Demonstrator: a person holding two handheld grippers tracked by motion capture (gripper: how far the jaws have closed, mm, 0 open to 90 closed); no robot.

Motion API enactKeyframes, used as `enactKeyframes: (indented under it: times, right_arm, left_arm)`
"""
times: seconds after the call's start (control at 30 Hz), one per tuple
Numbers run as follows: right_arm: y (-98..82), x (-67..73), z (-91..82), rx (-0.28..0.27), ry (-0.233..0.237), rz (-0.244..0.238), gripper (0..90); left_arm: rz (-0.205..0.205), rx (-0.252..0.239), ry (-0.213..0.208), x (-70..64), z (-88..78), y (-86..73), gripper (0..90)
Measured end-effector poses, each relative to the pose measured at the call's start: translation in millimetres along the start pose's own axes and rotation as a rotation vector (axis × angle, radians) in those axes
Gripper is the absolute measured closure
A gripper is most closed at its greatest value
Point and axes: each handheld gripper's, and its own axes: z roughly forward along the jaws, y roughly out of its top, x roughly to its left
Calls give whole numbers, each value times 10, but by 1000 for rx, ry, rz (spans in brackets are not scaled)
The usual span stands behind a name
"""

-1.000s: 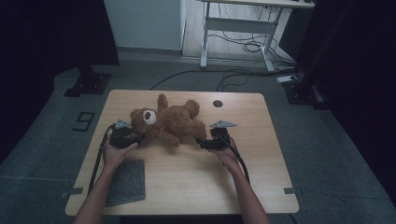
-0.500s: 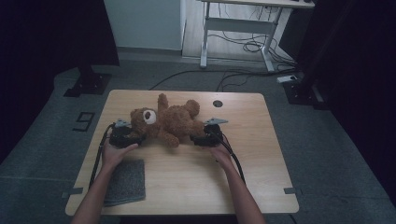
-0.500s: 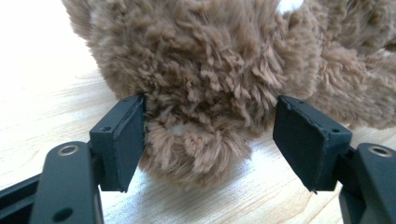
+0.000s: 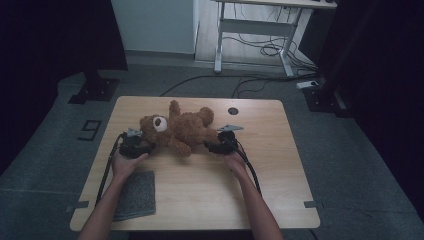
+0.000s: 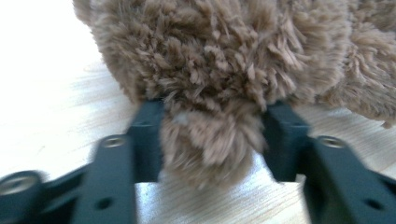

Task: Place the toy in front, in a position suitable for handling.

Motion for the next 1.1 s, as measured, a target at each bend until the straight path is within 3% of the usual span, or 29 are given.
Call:
enactKeyframes:
  times: [0.03, 0.07, 0.1, 0.2, 0.37, 0.47, 0.53, 0.57, 0.6, 0.77, 0.9, 0.93, 1.03, 1.1]
  right_arm:
    - [6, -32, 8, -6, 13, 8, 559]
    - [6, -32, 8, -6, 13, 8, 559]
    - [22, -56, 0, -15, 30, 16, 618]
    - [48, -52, -25, -29, 23, 1, 650]
    - [137, -10, -155, -60, -35, -64, 676]
    - [167, -30, -251, -73, -36, -73, 678]
    - [188, -27, -369, -86, -41, -76, 679]
    - [205, -16, -511, -104, -43, -83, 679]
    - [205, -16, -511, -104, -43, -83, 679]
    - [177, -32, -973, -166, -43, -102, 679]
    - [17, -21, -1378, -208, -58, -96, 679]
    - [17, -21, -1378, -208, -58, -96, 679]
    - [-189, 3, -1606, -220, -64, -91, 679]
    - [-232, 10, -1637, -220, -62, -89, 679]
  left_arm:
    - [-7, 3, -8, 5, -5, 13, 598]
    - [-7, 3, -8, 5, -5, 13, 620]
    - [-7, 0, -9, 2, -10, 23, 642]
    - [1, -15, -2, -24, -36, 55, 669]
    - [31, -58, -7, -93, -138, 164, 703]
    - [44, -87, -11, -167, -226, 260, 711]
    - [62, -103, -19, -236, -291, 321, 715]
    - [76, -120, -34, -299, -354, 364, 717]
    - [76, -120, -34, -299, -354, 364, 717]
    - [108, -169, -107, -533, -516, 427, 717]
    - [144, -184, -146, -744, -596, 423, 717]
    - [151, -184, -152, -783, -606, 417, 717]
    - [173, -170, -187, -938, -632, 336, 717]
    - [173, -162, -198, -973, -624, 292, 717]
